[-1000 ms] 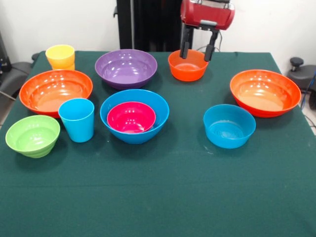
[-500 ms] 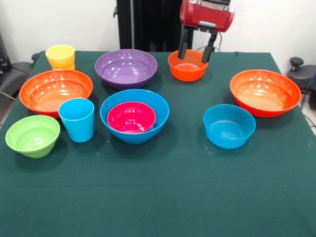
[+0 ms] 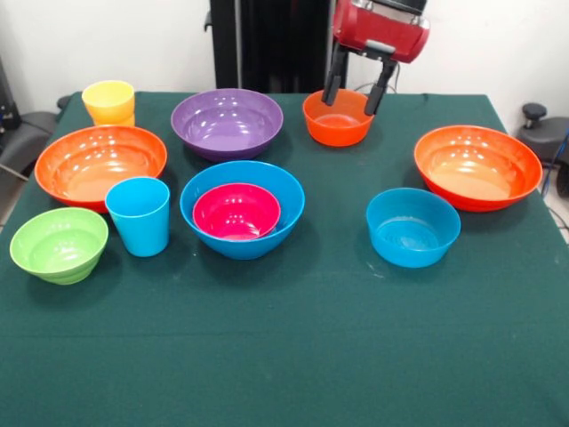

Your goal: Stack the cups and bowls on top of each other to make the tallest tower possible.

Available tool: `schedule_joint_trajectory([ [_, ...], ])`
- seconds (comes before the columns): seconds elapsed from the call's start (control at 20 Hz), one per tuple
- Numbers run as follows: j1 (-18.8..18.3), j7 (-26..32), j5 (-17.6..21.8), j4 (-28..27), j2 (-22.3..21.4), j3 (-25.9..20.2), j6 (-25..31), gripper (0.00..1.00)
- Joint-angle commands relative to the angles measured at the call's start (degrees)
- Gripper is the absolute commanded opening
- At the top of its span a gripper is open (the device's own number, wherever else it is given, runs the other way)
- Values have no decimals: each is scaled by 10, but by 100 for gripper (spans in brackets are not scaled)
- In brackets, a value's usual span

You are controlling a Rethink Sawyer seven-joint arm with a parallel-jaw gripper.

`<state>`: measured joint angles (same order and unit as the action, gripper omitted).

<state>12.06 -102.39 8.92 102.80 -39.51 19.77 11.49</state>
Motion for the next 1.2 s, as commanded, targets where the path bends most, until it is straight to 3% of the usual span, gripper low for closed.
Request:
schedule_joint_trajectory([
  [0.05,72,-128,-42,-80,50,39,125,100],
  [0.35,102,-142,-49,-100,63,63,148,100],
  [0.65,76,-125,-53,-94,51,31,152,100],
  [0.75,59,-107,-56,-96,46,11,178,100],
  [0.95,85,-106,-54,-111,25,32,239,100],
  [1.2,35,-63,-71,-77,-20,-33,235,100],
])
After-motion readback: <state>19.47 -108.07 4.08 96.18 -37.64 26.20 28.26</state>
